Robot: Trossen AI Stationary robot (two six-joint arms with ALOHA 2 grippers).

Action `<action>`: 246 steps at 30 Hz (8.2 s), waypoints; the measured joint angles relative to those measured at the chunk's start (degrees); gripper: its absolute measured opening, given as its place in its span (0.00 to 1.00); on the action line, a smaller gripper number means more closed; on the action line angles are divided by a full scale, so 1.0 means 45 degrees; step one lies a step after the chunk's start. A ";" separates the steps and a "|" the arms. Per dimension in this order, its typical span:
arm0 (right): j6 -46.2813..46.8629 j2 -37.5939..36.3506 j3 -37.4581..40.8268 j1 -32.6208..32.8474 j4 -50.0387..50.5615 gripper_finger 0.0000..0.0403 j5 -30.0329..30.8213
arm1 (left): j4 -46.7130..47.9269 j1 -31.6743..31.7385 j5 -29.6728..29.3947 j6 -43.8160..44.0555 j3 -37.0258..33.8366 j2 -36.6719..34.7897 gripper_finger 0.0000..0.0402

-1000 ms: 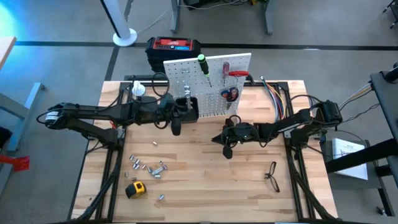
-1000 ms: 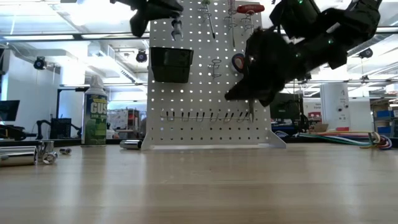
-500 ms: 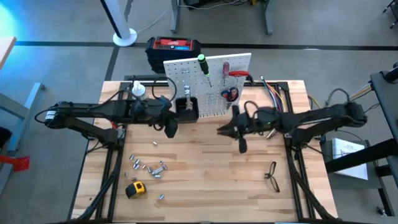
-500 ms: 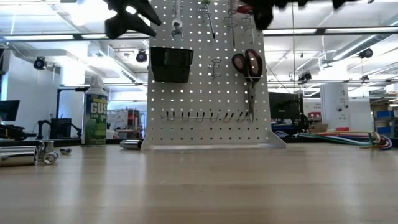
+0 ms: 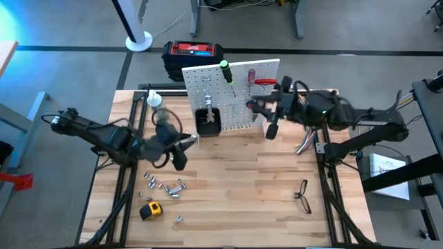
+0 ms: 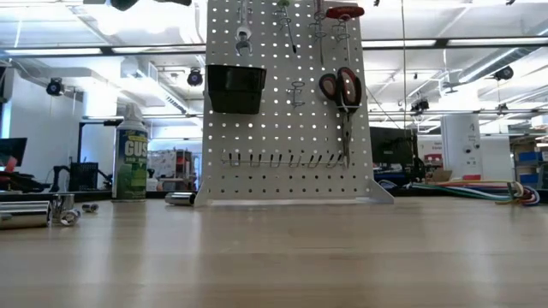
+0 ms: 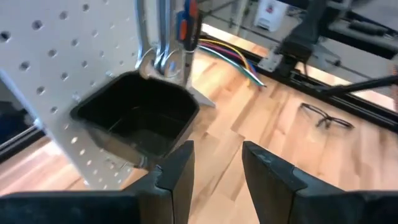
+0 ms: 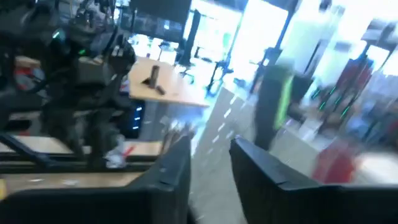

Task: Hang tools onto peg board
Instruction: Adjust the tools on the pegboard

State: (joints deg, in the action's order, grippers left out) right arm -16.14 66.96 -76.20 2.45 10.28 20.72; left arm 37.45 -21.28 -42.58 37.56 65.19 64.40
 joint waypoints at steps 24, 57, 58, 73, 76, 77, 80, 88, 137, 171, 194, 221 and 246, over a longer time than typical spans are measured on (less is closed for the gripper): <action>0.0598 0.3328 -0.7679 -0.4848 0.5368 0.52 -0.5371 | -0.0903 -0.1401 -0.1281 0.2885 -0.2591 0.0816 0.31; 0.0481 0.7741 -1.1759 -0.6167 0.6989 0.38 -0.9300 | -0.1034 -0.1427 -0.1314 0.2958 -0.2430 0.0866 0.31; 0.0495 0.7732 -1.1759 -0.6167 0.6983 0.34 -0.9331 | -0.1029 -0.1427 -0.1314 0.2958 -0.2430 0.0866 0.31; 0.0532 0.7089 -1.1750 -0.6167 0.7349 0.28 -0.8272 | -0.1015 -0.1427 -0.1315 0.2958 -0.2430 0.0866 0.31; 0.0914 0.7081 -1.1745 -0.6177 0.7519 0.28 -0.8130 | -0.1015 -0.1419 -0.1319 0.2961 -0.2430 0.0866 0.31; 0.1083 0.7081 -1.1745 -0.6177 0.7515 0.28 -0.8066 | -0.1015 -0.1412 -0.1319 0.2958 -0.2430 0.0866 0.31; 0.1560 0.7081 -1.1745 -0.6167 0.7476 0.25 -0.7915 | -0.1020 -0.1412 -0.1319 0.2963 -0.2430 0.0866 0.31; 0.2705 0.7134 -1.1685 -0.6167 0.7261 0.27 -0.7880 | -0.1034 -0.1412 -0.1319 0.2963 -0.2434 0.0866 0.31; 0.1666 0.7202 -1.1191 -0.5764 0.6368 0.26 -0.8696 | -0.1034 -0.1422 -0.1319 0.3016 -0.2444 0.0866 0.31; 0.0111 0.7723 -1.1279 -0.5798 0.5755 0.42 -0.9286 | -0.1072 -0.1417 -0.1318 0.3016 -0.2446 0.0866 0.31; 0.0264 0.5844 -1.1560 -0.5798 0.5694 0.52 -0.7507 | -0.1047 -0.1427 -0.1354 0.3133 -0.2718 0.0870 0.31; 0.0263 0.0513 -0.8692 -0.5769 1.1230 0.04 -0.6625 | -0.2214 0.6948 0.5334 -0.7182 0.6455 0.1915 0.28; 0.0447 -0.1357 -0.6417 -0.5774 1.0861 0.02 -0.6609 | 0.2007 0.8098 0.6596 -0.8828 1.5551 0.8351 0.28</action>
State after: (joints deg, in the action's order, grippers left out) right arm -14.13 60.86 -105.08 -23.53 59.16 -9.02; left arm 46.48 15.16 -12.90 -2.16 135.17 101.98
